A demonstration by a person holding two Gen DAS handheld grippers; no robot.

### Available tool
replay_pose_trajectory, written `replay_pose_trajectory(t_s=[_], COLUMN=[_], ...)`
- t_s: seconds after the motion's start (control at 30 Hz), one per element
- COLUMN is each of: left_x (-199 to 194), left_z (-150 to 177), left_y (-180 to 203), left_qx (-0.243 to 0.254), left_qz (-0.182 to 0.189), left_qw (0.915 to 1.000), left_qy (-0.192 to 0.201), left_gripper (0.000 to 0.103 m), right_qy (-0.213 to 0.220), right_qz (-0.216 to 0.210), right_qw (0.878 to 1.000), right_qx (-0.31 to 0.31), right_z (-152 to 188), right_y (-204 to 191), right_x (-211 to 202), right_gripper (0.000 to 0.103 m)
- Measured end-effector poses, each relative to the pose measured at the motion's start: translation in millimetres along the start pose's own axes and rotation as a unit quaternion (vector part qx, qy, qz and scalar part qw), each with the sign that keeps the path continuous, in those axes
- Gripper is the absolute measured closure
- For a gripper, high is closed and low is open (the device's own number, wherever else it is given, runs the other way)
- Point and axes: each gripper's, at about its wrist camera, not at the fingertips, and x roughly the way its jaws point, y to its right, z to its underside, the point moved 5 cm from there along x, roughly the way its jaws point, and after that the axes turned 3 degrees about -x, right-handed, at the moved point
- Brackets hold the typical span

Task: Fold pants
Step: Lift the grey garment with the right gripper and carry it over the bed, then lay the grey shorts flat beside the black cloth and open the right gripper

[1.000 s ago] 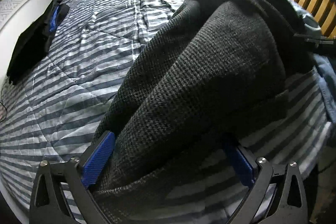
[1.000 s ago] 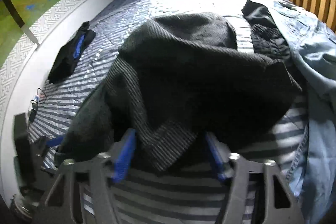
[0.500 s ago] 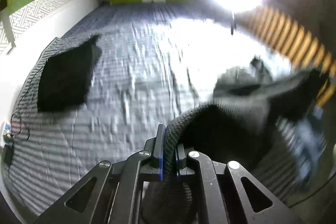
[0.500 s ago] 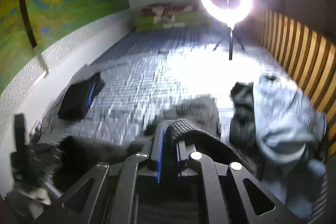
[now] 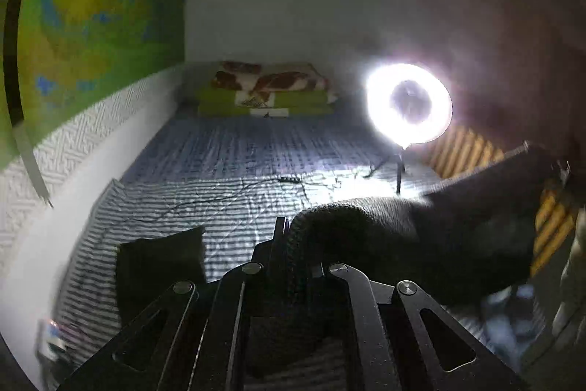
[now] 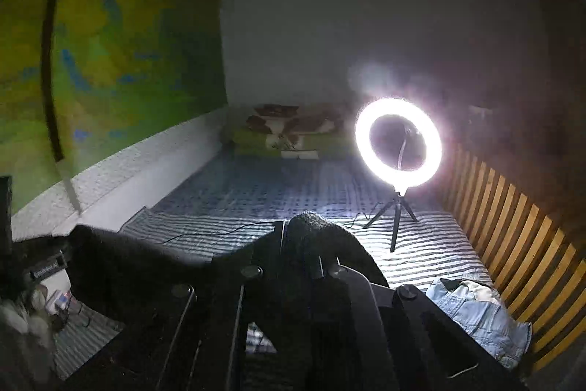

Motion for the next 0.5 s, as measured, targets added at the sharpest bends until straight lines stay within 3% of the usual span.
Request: replay_pose_trajectory(t_s=[0.13, 0.2, 0.27, 0.3, 0.33, 0.37, 0.43, 0.5], left_x=[-22.6, -23.7, -18.9, -16.5, -16.0, -16.9, -21.1, -23.4], left_z=[88.8, 168.8, 241.8, 284.0, 314.3, 339.4, 358.6, 350.8], left_y=[6.9, 11.3, 10.3, 8.5, 6.7, 3.3, -5.5, -18.6], left_qx=[0.050, 0.068, 0.071, 0.072, 0.076, 0.077, 0.057, 0.017], left_qz=[0.003, 0.018, 0.031, 0.034, 0.030, 0.022, 0.021, 0.021], left_qw=[0.9970, 0.9890, 0.9730, 0.9610, 0.9518, 0.9448, 0.9410, 0.9470], left_qy=[-0.059, -0.130, -0.218, -0.265, -0.296, -0.318, -0.333, -0.320], left_gripper=[0.095, 0.091, 0.081, 0.073, 0.071, 0.071, 0.071, 0.066], right_qy=[-0.057, -0.114, -0.212, -0.254, -0.305, -0.328, -0.360, -0.369], right_qz=[-0.038, -0.060, -0.097, -0.112, -0.129, -0.140, -0.150, -0.155], right_qw=[0.998, 0.991, 0.972, 0.961, 0.944, 0.934, 0.921, 0.916], right_qx=[-0.012, -0.018, -0.012, -0.008, -0.003, 0.001, 0.013, 0.015], right_z=[81.3, 149.6, 234.8, 269.1, 315.1, 339.1, 378.4, 390.6], right_y=[-9.1, -16.5, -26.8, -30.5, -35.9, -38.6, -41.0, -41.3], right_x=[-27.9, -35.3, -34.2, -33.2, -32.7, -34.0, -39.2, -44.6], right_gripper=[0.096, 0.096, 0.093, 0.091, 0.091, 0.090, 0.090, 0.090])
